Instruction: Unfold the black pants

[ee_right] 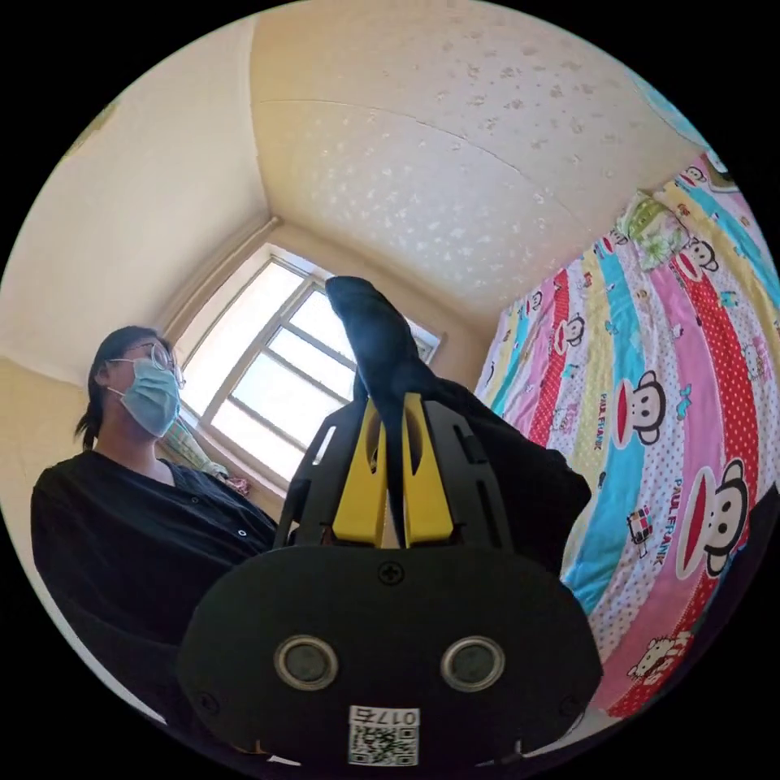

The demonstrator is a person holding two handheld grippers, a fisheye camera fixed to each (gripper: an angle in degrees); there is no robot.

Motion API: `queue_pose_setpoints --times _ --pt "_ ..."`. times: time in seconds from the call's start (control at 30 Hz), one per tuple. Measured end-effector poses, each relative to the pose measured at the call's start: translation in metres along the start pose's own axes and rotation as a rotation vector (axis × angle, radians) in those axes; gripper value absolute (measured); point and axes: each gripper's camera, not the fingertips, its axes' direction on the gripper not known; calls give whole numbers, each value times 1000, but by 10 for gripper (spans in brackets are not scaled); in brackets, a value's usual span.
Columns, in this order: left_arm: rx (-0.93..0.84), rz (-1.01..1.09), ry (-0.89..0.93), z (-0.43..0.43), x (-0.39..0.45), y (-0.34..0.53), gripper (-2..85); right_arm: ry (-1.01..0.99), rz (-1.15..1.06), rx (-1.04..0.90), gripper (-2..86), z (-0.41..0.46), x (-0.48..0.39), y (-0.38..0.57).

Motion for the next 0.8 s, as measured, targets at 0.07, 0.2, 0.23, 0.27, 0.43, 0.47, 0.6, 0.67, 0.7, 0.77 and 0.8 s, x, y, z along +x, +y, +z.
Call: queue_pose_setpoints --times 0.07,0.2,0.23,0.27,0.43,0.47,0.6,0.67,0.7,0.77,0.8 --pt "100 107 27 -28 51 -16 25 -67 -96 35 40 -8 -32 -3" --pt "238 290 56 -69 124 -34 17 -210 -321 55 36 -18 -106 -7" --pt "270 349 66 -78 147 -37 12 -266 -391 62 35 -19 -127 -6" --pt "300 393 82 -86 169 -38 6 -294 -426 65 34 -20 -138 -5" --pt "461 568 276 -114 238 -28 -8 -474 -728 97 25 -29 -232 -9" --pt "494 593 330 -118 250 -27 -9 -487 -741 107 23 -30 -239 -11" --pt "562 659 416 -118 279 -32 -10 -548 -823 115 13 -20 -289 -33" --pt "590 639 417 -109 286 -44 -10 -542 -822 100 10 -7 -306 -45" --pt "596 631 418 -107 287 -49 -10 -514 -807 96 9 3 -315 -55" --pt "616 608 386 -97 291 -76 -10 -433 -787 114 8 18 -324 -72" --pt "620 602 355 -93 292 -86 -10 -348 -742 133 9 29 -327 -88"
